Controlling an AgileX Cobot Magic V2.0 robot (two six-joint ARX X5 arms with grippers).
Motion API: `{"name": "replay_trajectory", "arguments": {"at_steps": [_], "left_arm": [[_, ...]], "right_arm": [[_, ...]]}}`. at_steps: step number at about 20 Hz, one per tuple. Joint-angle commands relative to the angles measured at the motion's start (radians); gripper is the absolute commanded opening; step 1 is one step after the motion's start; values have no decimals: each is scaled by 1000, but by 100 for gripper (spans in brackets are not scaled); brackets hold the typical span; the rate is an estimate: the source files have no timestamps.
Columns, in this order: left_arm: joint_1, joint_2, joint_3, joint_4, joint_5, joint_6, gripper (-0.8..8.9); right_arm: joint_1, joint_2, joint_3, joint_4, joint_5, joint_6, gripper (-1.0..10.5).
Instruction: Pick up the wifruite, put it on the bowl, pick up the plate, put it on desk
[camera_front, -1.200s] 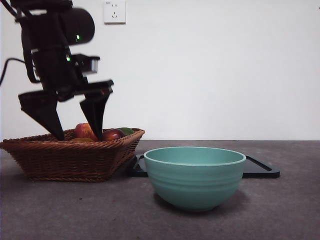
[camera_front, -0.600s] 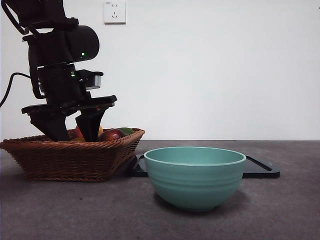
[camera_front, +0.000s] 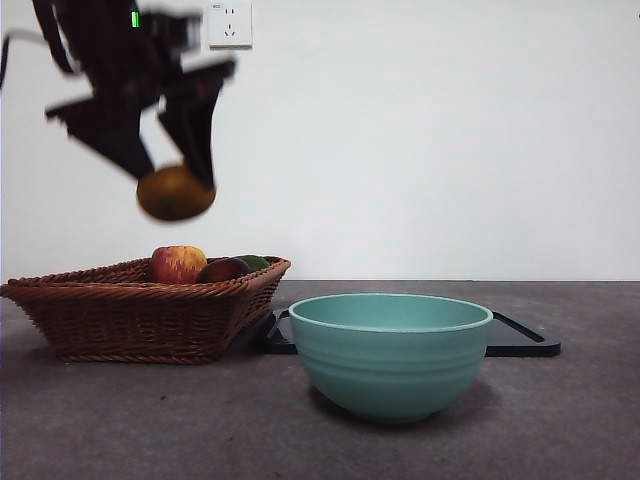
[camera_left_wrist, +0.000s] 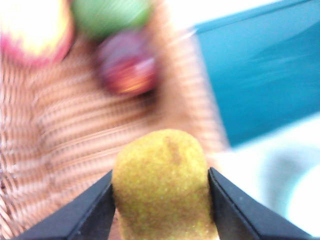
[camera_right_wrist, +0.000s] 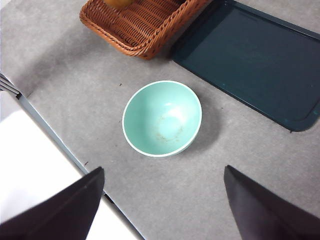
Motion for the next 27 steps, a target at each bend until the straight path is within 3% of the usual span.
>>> {"name": "replay_trajectory", "arguments": {"at_steps": [1, 6, 13, 27], "left_arm": [[-71, -67, 20, -24, 17, 2, 214], [-241, -109, 20, -18, 79, 2, 214], [-396, 51, 20, 52, 79, 5, 214], [-462, 336, 20, 139, 30, 36, 219]], "right_arm": [[6, 6, 19, 10, 2, 3, 383], [6, 6, 19, 10, 2, 3, 383], [6, 6, 19, 9, 2, 3, 383], [6, 6, 19, 9, 2, 3, 383]]}}
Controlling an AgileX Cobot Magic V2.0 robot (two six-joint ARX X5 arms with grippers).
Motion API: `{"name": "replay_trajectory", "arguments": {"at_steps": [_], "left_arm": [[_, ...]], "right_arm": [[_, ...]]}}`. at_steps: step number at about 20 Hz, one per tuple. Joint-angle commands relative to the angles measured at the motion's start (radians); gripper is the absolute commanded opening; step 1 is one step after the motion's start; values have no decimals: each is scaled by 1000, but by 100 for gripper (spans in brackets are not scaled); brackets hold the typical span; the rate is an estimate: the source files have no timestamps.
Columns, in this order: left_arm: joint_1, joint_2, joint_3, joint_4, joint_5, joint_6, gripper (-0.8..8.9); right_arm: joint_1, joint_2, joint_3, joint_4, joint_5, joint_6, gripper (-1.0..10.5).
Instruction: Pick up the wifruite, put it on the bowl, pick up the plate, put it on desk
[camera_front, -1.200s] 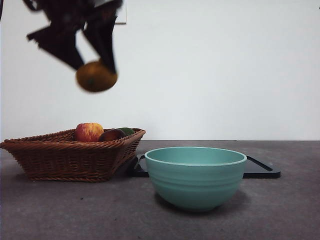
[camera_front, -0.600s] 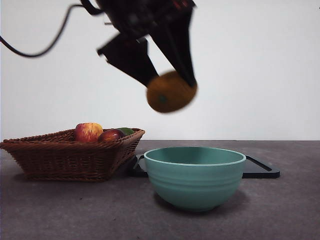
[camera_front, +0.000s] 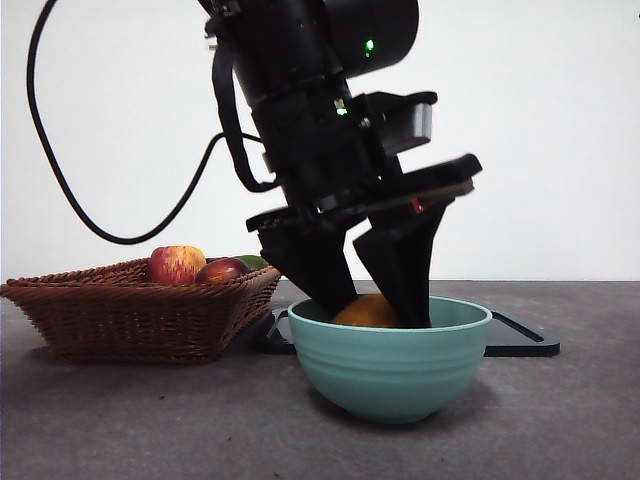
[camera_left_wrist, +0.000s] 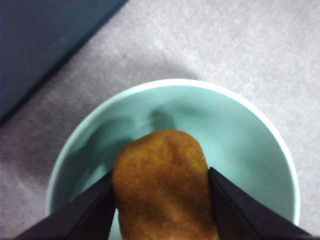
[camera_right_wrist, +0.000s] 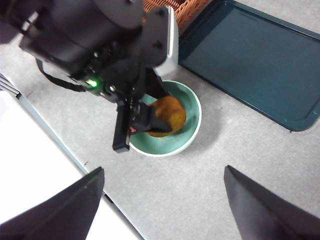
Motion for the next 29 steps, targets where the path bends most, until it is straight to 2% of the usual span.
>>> {"name": "replay_trajectory", "arguments": {"at_steps": [1, 4, 6, 15, 23, 29], "left_arm": [[-14, 37, 19, 6, -2, 11, 224], [-18, 40, 19, 2, -1, 11, 324], [-24, 40, 19, 5, -1, 9, 344], [-28, -50, 34, -19, -2, -5, 344], [22, -314, 34, -47, -10, -5, 344], [130, -537, 34, -98, -9, -18, 344]], "right_arm": [[6, 6, 19, 9, 1, 3, 383], [6, 6, 19, 9, 1, 3, 383], [6, 6, 19, 9, 1, 3, 383], [6, 6, 19, 8, 1, 3, 383], [6, 6, 19, 4, 1, 3, 383], [6, 6, 19, 5, 1, 3, 383]]}}
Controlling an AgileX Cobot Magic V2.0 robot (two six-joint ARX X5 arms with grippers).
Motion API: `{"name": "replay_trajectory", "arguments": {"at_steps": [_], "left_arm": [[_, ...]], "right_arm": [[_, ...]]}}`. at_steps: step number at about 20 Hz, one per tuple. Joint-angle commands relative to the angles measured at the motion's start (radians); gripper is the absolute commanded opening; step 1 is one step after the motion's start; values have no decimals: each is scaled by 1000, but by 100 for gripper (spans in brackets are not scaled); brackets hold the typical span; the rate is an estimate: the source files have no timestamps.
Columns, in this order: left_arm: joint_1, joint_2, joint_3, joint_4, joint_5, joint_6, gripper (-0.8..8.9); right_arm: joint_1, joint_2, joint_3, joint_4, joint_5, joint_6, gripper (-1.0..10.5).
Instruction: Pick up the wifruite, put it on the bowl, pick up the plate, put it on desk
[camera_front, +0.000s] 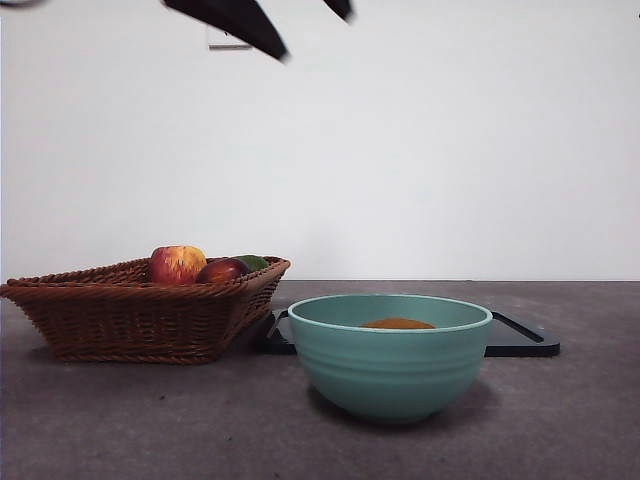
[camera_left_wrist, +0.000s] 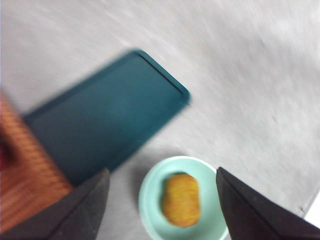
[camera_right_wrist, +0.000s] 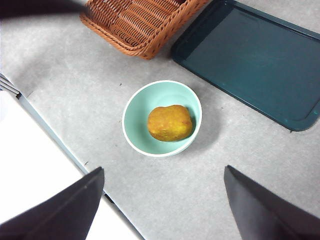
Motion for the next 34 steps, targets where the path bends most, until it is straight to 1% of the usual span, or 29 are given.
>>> {"name": "replay_trajectory", "arguments": {"at_steps": [1, 4, 5, 7, 9, 11, 14, 16, 18, 20, 27, 30, 32, 34], "left_arm": [[41, -58, 24, -50, -3, -13, 344], [109, -127, 24, -116, -1, -14, 344], [130, -146, 24, -131, 19, -15, 344], [166, -174, 19, -141, 93, -19, 344], [186, -190, 11, -156, 132, -18, 344], [194, -203, -26, -153, 135, -18, 344], [204, -228, -133, -133, 142, -19, 344], [207, -247, -217, -90, 185, -33, 344], [207, -259, -290, -49, 254, -52, 344], [206, -259, -336, -45, 296, -51, 344], [204, -259, -352, -64, 303, -51, 344], [204, -259, -352, -63, 303, -48, 344], [204, -259, -352, -57, 303, -48, 344], [204, -259, -352, -49, 303, -48, 344]], "right_arm": [[6, 6, 19, 5, 2, 3, 383], [6, 6, 19, 6, 2, 3, 383], [6, 6, 18, 6, 2, 3, 383], [6, 6, 18, 6, 2, 3, 383], [6, 6, 18, 7, 2, 2, 383], [6, 6, 18, 10, 2, 2, 383], [6, 6, 18, 10, 2, 3, 383], [6, 6, 18, 10, 2, 2, 383], [6, 6, 18, 10, 2, 2, 383], [6, 6, 18, 10, 2, 2, 383], [6, 7, 18, 8, 2, 5, 383], [6, 20, 17, 8, 7, 67, 382], [7, 49, 12, 10, 31, 97, 382], [21, 94, -11, 34, 32, 134, 382]]}}
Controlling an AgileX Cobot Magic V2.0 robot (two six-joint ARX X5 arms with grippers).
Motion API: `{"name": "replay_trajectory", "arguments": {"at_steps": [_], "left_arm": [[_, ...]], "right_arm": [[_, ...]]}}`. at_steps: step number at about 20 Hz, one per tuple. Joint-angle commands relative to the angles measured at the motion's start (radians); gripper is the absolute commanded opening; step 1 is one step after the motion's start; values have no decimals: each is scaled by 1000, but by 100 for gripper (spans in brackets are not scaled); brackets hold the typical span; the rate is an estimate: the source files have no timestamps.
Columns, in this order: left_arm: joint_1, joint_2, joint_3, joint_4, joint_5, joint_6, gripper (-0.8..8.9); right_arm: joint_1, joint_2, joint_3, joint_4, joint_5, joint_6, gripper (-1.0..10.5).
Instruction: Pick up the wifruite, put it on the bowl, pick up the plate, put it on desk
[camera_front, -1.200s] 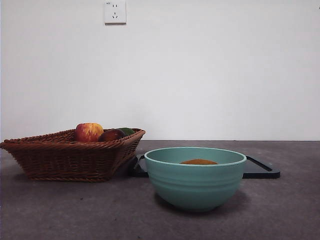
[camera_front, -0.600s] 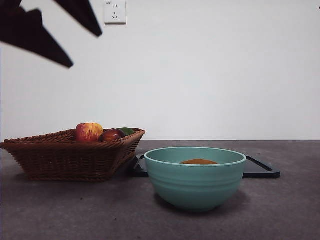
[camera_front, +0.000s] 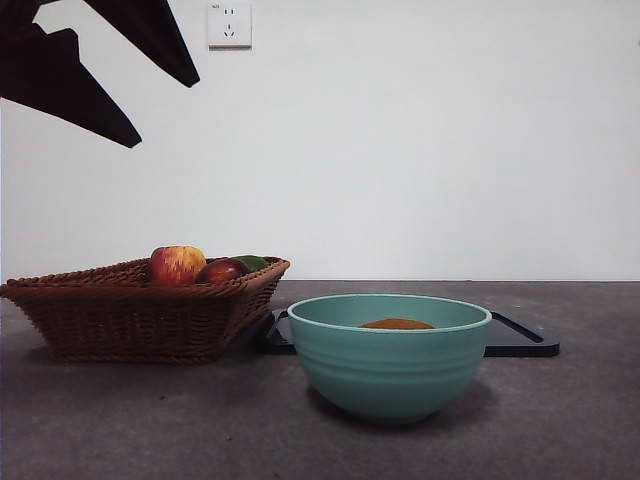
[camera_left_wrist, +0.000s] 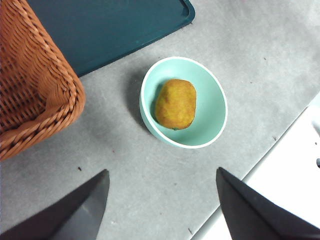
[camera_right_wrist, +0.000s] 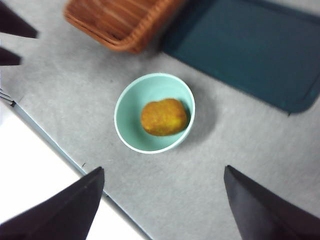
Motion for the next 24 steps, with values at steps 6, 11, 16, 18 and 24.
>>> {"name": "replay_trajectory", "arguments": {"at_steps": [6, 11, 16, 18, 24], "left_arm": [[-6, 4, 10, 23, 7, 4, 344], [-6, 4, 10, 23, 6, 5, 344], [-6, 4, 10, 22, 6, 5, 344], [-6, 4, 10, 22, 6, 5, 344], [-6, 4, 10, 19, 6, 4, 344]], "right_arm": [[114, 188, -163, 299, 92, 192, 355], [206, 359, -178, 438, 220, 227, 314], [269, 491, -178, 523, 323, 247, 246], [283, 526, -179, 552, 338, 252, 213], [293, 607, -178, 598, 343, 253, 125]]}}
